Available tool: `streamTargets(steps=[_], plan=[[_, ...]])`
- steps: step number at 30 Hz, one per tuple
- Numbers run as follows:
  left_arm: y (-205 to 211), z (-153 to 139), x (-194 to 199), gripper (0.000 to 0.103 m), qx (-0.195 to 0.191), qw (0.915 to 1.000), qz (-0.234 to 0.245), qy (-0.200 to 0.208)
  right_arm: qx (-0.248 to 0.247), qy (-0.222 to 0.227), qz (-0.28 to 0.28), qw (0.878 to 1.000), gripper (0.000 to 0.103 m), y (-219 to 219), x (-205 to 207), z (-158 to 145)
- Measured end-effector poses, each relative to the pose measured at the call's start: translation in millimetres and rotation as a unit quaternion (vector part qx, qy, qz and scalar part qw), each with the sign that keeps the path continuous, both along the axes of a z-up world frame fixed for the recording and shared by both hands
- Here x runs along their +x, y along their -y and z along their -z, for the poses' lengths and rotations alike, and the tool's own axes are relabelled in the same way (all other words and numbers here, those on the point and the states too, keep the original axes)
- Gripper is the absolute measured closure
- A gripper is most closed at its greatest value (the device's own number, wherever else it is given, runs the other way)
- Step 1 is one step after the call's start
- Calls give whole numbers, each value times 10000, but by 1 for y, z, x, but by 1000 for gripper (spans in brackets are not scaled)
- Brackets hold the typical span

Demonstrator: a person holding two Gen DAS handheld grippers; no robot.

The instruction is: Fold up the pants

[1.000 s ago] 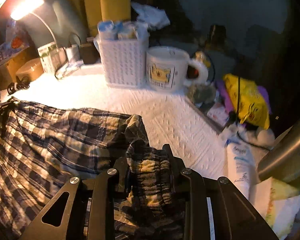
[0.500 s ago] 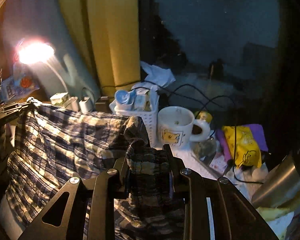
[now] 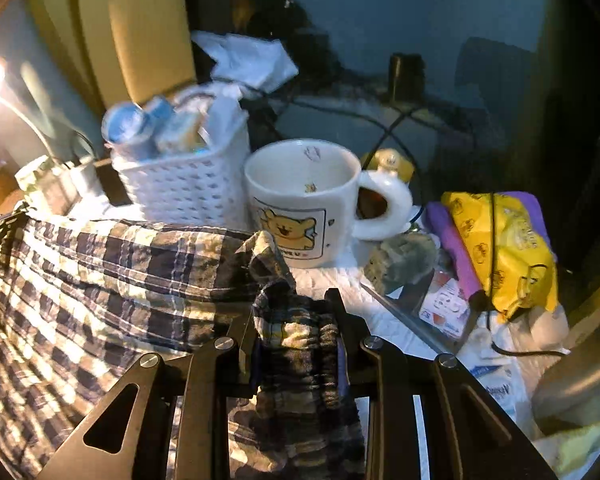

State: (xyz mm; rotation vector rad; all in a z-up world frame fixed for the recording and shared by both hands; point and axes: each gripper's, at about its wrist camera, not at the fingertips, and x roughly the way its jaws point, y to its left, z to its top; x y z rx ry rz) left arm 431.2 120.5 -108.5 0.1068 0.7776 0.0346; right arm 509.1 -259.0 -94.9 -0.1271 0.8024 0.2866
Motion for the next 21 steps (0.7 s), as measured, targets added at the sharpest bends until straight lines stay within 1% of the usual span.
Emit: streamTargets(steps=[3,5,8,9,10,11,12,13,15,17,21], plan=[[0,9,2,97,46,9999,6,-143,-50,-222,41,9997,75,-1,17,16],[-2,10,2,93,24,9997,-10,-236,-98,-346,83,9993,75,-3,25,24],[-5,7,0,93,-72,9992,-30,-386,-189,-494,218,9984,75,-3,34,32],[-5,5,0,91,-67,9992,-52,-402,-178,-540,262,9980,70,-2,36,32],[-5,5,0,86,-54,9991,-83,-402,-202,-550,294,9979,60,-1,38,32],[-7,4,-1,82,-59,9992,-115,-380,-272,-499,360,9977,53,-1,38,30],[-8,1,-3,79,-99,9993,-126,-338,-298,-430,417,9978,38,1,37,27],[-10,0,-5,77,-117,9993,-134,-321,-276,-369,451,9979,27,3,36,24],[-12,-6,-9,62,-137,9995,-176,-245,-202,-199,458,9985,27,7,30,14],[-14,-12,-15,55,-183,9995,-177,-163,-225,-85,453,9987,27,10,23,4],[-13,-27,-28,52,-133,9997,-184,-47,-220,80,425,9988,27,16,3,-13]])
